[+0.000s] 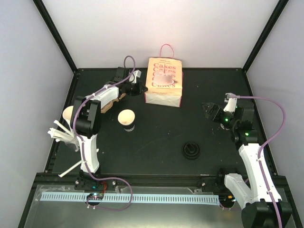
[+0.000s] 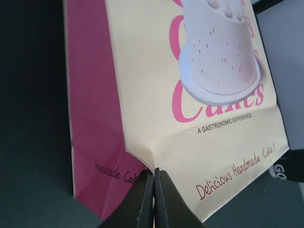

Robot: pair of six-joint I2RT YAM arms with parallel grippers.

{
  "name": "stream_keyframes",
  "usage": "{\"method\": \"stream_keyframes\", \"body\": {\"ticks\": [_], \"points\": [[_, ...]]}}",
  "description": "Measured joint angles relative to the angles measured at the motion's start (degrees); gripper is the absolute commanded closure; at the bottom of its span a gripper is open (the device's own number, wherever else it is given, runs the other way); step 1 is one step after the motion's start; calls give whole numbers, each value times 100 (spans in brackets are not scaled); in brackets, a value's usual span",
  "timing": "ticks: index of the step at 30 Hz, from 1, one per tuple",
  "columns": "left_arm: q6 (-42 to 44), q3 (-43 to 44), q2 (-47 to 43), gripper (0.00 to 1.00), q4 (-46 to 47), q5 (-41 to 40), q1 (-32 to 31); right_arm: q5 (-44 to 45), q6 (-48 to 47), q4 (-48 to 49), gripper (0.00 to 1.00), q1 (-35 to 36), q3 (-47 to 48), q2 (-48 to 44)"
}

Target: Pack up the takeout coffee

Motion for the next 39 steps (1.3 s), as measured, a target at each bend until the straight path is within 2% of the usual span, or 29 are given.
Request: {"method": "stream_keyframes", "body": {"ticks": [7,13,24,32,39], "points": [[39,-199,-116,99,103,0,-42,-83,-105,-87,0,0,175,240],[70,-1488,-1051,98,737,-297,-387,-293,-251,-280,0,4,367,710],[715,-3886,-3167,98,2463,-1534,-1556,-376,-389,-525,0,525,640,944],[1576,-4863,-4164,99,3307,-2671,-2312,-258,-584,-848,0,549,1154,944],[2179,-5375,-4461,99,3797,-3268,-2719,-247,-476,-1104,0,551,1952,916]]}}
